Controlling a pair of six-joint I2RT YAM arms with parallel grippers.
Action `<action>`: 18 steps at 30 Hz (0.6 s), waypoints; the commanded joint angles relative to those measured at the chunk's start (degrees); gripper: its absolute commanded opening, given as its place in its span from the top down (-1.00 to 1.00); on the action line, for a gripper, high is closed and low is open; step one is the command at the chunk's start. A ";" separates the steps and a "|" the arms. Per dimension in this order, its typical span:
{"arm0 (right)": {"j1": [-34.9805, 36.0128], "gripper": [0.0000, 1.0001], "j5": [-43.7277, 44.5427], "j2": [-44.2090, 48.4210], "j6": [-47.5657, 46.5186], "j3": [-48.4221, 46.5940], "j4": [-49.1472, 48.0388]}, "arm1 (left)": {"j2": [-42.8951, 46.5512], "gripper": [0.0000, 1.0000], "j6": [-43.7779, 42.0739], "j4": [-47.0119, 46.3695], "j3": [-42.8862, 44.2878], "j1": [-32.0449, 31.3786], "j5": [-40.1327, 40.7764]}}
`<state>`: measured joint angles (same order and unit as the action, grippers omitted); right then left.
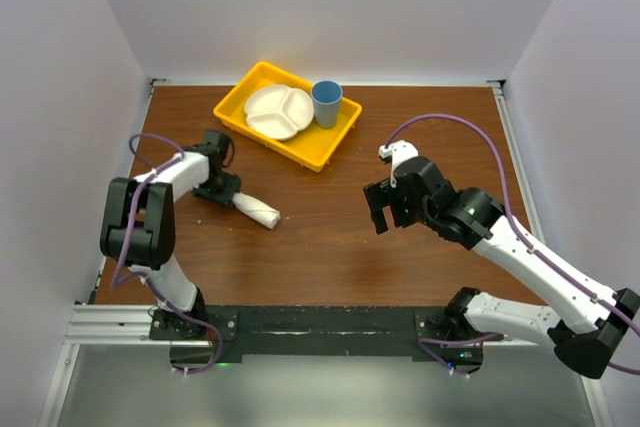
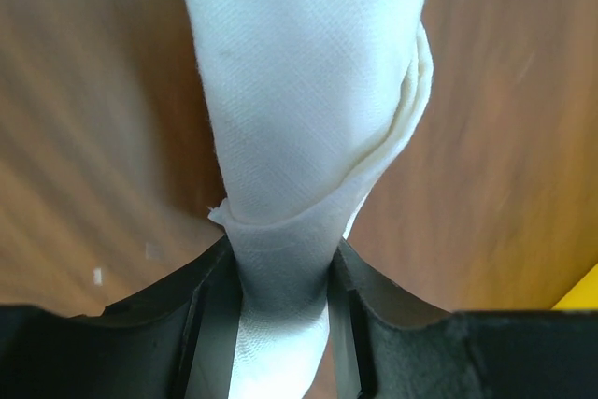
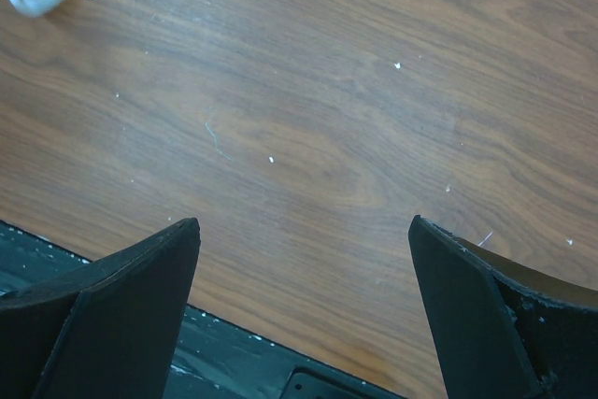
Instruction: Fold the napkin, place the utensils inside, and roll it up
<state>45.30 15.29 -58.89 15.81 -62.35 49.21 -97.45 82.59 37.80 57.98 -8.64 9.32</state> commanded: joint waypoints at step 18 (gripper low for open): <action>-0.21 -0.97 0.00 -1.57 0.01 -2.16 0.18 | -26.30 -0.15 -3.92 10.45 29.82 20.51 2.10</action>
<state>45.30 15.29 -60.75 15.81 -62.37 49.17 -118.61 77.43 46.00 87.05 11.11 8.10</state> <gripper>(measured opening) 0.983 0.505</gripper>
